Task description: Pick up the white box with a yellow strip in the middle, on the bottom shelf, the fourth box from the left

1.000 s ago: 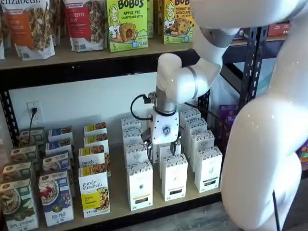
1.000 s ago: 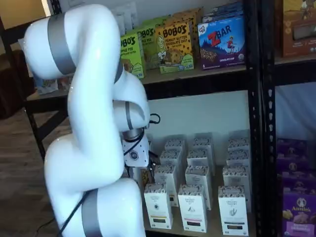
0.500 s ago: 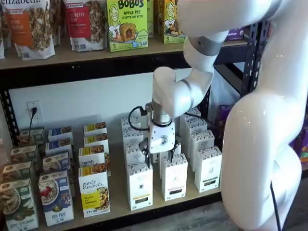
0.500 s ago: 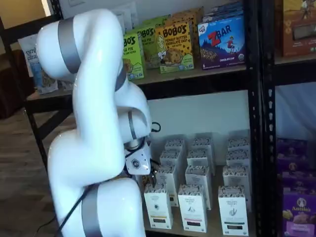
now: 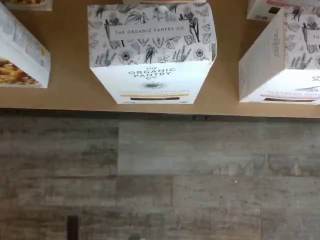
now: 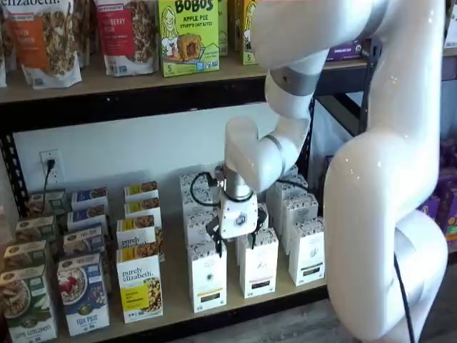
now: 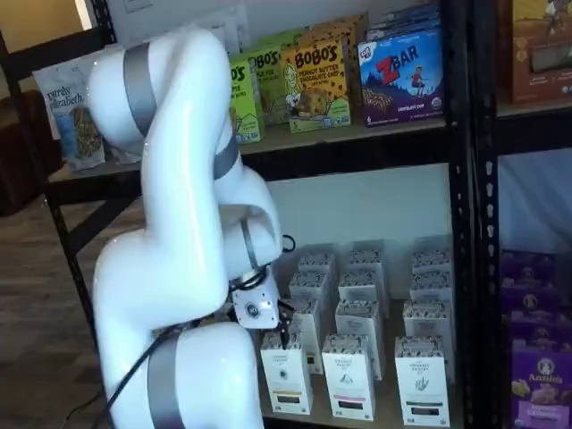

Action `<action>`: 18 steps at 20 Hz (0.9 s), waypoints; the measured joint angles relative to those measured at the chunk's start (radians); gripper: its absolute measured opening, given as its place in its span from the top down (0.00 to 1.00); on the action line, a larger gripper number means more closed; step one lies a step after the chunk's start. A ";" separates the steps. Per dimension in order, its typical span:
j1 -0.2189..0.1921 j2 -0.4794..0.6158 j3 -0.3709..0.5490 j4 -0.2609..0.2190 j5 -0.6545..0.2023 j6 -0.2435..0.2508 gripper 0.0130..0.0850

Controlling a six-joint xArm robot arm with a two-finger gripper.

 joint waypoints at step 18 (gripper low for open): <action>-0.067 0.265 -0.217 -0.422 -0.142 0.353 0.00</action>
